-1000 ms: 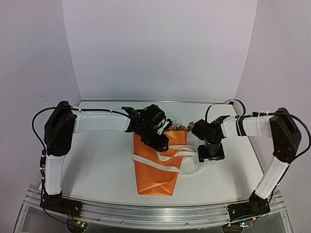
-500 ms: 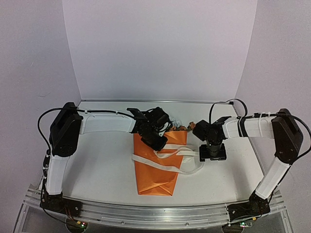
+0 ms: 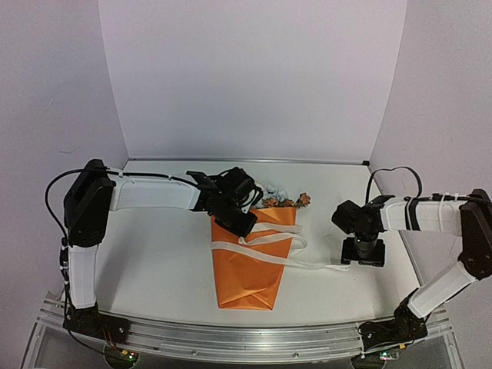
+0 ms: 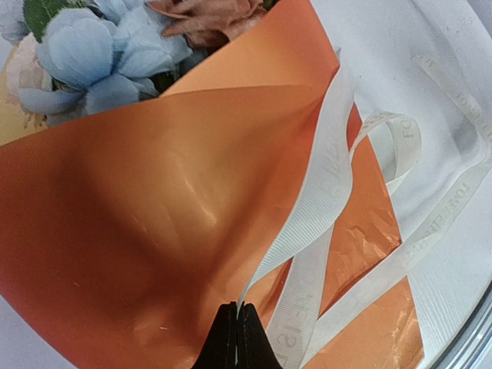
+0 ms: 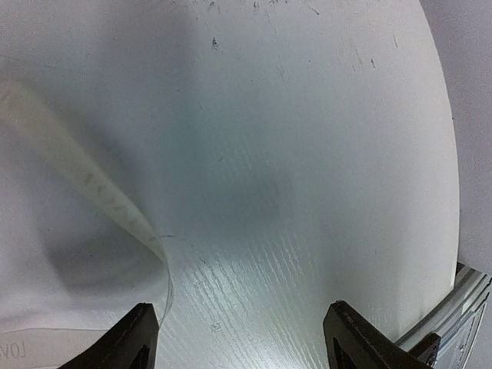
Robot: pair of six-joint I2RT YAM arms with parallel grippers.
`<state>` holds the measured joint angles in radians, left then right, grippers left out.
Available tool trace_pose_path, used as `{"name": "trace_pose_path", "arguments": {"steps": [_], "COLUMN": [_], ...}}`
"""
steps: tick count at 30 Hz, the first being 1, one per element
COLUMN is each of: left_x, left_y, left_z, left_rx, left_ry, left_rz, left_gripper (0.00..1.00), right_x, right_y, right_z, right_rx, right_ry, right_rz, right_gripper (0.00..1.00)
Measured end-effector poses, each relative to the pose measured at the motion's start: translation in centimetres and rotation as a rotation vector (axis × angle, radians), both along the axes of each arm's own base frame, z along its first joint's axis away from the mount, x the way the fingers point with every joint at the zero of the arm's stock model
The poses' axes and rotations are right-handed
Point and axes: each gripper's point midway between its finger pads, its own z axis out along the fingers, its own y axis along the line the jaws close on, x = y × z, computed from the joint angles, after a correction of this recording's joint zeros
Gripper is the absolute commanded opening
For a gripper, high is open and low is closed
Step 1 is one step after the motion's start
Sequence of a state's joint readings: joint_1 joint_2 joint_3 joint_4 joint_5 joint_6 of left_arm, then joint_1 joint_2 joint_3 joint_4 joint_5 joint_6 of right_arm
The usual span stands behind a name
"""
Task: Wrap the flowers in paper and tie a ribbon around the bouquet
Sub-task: Cross the ribbon over the folded bouquet.
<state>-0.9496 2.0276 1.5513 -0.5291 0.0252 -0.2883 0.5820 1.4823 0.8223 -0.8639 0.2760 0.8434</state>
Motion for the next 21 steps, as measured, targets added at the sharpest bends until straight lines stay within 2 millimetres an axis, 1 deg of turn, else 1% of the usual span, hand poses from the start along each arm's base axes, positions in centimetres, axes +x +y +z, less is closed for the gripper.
{"name": "trace_pose_path", "arguments": {"steps": [6, 9, 11, 13, 15, 18, 21], "left_x": [0.7, 0.0, -0.6, -1.2, -1.8, -2.8, -3.5], "left_y": [0.6, 0.6, 0.3, -0.1, -0.4, -1.0, -1.7], "left_z": [1.4, 1.7, 2.0, 2.5, 3.1, 4.0, 4.5], "left_rx": [-0.063, -0.093, -0.117, -0.146, -0.174, -0.214, -0.244], "left_ry": [-0.01, -0.007, -0.006, -0.017, -0.028, -0.045, -0.058], "left_rz": [0.008, -0.016, -0.053, -0.098, -0.142, -0.203, -0.257], "left_gripper": [0.0, 0.0, 0.0, 0.0, 0.0, 0.0, 0.0], "right_x": [-0.2, -0.1, 0.2, 0.9, 2.0, 4.0, 5.7], "right_y": [-0.6, -0.5, 0.1, 1.4, 3.4, 7.1, 10.8], "right_z": [0.9, 1.5, 2.2, 3.3, 4.5, 6.3, 7.3], "right_rx": [0.019, 0.044, 0.079, 0.139, 0.221, 0.389, 0.557], "right_ry": [-0.027, -0.044, -0.06, -0.089, -0.129, -0.196, -0.221], "right_rz": [-0.037, -0.043, -0.04, -0.031, -0.019, -0.013, -0.031], "right_gripper": [0.81, 0.82, 0.82, 0.82, 0.83, 0.84, 0.86]}}
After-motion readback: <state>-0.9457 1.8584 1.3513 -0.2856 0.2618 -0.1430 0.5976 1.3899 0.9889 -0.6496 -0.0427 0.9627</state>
